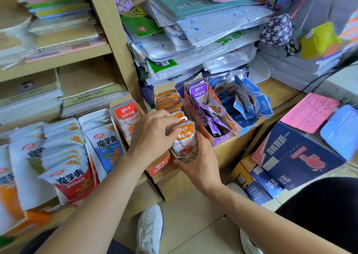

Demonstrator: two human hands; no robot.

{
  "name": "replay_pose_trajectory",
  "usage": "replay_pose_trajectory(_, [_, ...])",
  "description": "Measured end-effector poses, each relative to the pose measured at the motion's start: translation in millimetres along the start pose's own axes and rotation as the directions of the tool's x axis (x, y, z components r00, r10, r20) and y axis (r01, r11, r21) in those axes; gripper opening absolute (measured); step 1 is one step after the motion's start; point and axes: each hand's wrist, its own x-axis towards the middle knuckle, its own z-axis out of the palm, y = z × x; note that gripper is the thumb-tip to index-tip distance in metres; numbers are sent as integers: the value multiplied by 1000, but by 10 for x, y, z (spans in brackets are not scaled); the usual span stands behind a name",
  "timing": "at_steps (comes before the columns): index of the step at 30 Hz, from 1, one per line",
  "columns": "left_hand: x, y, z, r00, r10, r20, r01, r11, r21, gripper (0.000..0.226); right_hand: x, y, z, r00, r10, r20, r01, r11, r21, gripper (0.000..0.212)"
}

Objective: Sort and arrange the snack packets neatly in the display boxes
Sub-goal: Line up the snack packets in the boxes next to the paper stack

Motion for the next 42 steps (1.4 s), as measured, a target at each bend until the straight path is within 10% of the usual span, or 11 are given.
replay_pose_trajectory(14, [35,-19,-21,999,-43,22,44,998,-37,43,202,-43,-261,984,-128,127,121,991,58,92])
replay_pose_trajectory(19, [162,222,22,995,79,-63,-85,992,-89,39,80,-155,-847,928,-323,-183,293,940,-175,34])
replay_pose_trajectory(22, [269,359,105,994,56,-91,-65,992,-105,41,332,-102,-1246,952,-275,-133,229,931,-284,24])
replay_pose_trajectory(30, [613,505,371,987,-89,136,56,971,230,72,862,267,-1450,896,-369,245,443,739,-508,50])
replay_pose_trajectory(42, [762,229,328,986,-120,112,120,993,5,29,1238,176,-1494,900,-242,364,386,830,-402,62])
